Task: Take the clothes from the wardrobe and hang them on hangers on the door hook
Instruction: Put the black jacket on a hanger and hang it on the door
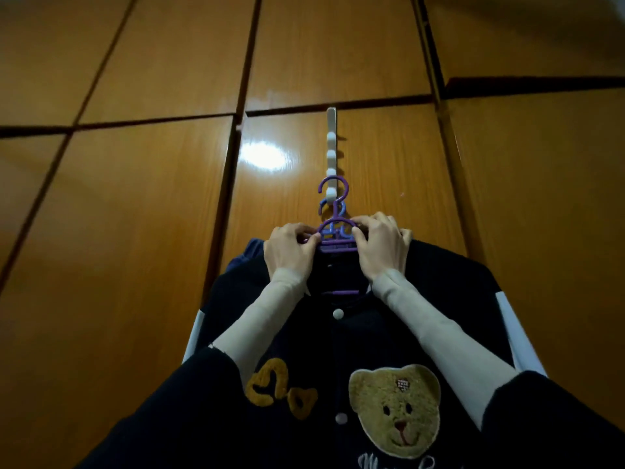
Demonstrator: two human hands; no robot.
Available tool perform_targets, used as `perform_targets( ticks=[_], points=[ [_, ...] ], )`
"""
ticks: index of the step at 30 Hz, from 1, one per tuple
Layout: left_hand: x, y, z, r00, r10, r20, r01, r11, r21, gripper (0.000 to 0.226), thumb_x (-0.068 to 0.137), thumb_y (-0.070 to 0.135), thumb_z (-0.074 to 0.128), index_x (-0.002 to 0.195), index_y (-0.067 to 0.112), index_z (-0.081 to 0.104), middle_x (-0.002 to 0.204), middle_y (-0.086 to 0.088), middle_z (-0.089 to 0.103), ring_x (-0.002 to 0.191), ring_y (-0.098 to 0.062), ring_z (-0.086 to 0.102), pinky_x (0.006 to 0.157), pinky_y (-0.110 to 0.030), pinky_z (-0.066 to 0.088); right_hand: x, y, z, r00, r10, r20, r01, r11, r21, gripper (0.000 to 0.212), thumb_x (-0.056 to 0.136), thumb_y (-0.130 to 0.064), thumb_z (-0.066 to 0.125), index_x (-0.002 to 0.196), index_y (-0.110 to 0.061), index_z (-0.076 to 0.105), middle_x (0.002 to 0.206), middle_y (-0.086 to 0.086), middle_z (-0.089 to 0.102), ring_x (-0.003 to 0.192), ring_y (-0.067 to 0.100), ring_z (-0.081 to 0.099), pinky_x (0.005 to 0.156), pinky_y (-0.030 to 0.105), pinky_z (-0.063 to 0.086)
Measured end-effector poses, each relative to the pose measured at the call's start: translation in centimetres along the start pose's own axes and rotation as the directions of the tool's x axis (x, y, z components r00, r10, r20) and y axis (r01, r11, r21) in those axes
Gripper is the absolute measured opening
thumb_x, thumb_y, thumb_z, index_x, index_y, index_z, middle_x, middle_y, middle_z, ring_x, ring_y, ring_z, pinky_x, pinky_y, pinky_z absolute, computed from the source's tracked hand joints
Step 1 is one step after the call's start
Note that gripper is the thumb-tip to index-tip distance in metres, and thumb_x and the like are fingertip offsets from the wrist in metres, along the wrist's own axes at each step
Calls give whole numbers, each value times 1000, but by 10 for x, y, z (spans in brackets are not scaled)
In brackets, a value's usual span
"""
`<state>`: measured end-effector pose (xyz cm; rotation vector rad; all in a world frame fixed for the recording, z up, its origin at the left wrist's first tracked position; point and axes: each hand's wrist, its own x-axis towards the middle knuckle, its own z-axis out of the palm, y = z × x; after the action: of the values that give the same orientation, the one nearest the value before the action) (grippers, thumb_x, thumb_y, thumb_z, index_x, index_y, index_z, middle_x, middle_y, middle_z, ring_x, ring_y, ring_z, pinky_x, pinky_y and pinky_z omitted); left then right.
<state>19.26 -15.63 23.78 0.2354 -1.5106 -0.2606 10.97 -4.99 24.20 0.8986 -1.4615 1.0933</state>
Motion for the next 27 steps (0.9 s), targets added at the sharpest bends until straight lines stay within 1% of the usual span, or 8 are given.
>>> perform_targets(
  ticks=[4,8,11,14,18,22,27],
  points=[
    [37,-3,20,998,45,-36,-44,999,26,19,86,34,61,94,22,72,96,0,70,96,-20,58,88,-42,47,40,4,20,997,71,-35,-68,995,74,16,91,-23,55,104,-27,62,104,0,62,105,18,50,89,36,29],
    [53,-19,39,999,39,15,-40,998,56,22,86,37,61,97,22,72,99,0,70,97,-19,58,89,-39,47,51,17,43,993,118,-19,-115,989,91,16,89,-21,58,103,-24,65,106,0,65,104,19,54,89,35,30],
    [57,-32,51,1000,17,17,-18,998,54,23,84,39,61,96,23,73,99,0,70,95,-19,58,88,-38,48,52,23,58,994,109,-4,-109,991,72,17,90,-21,57,105,-22,65,110,1,64,108,20,52,92,36,31],
    [58,-36,58,1000,14,-23,-13,999,40,22,84,37,61,94,22,73,99,0,70,95,-20,58,88,-37,47,54,27,67,995,93,-32,-91,994,64,18,90,-20,56,105,-22,66,111,2,63,110,21,51,95,38,30],
    [59,-39,64,999,16,-48,-15,1000,20,21,84,37,61,92,21,72,98,-1,69,95,-21,57,89,-38,45,55,31,74,995,56,-78,-52,997,52,19,90,-19,55,106,-22,66,112,2,62,111,20,51,96,39,29],
    [55,-41,61,997,20,-71,-21,1000,-8,19,84,35,61,89,21,73,94,-1,69,93,-20,57,89,-41,46,54,30,75,996,20,-84,-16,998,54,20,90,-20,55,106,-22,66,111,2,62,109,20,51,94,36,28],
    [45,-44,55,997,26,-79,-26,1000,-3,19,85,34,60,90,21,73,97,1,69,96,-20,56,91,-39,44,44,28,75,996,-5,-85,9,999,46,20,92,-20,53,106,-22,66,106,2,61,107,17,49,88,31,24]
  ],
)
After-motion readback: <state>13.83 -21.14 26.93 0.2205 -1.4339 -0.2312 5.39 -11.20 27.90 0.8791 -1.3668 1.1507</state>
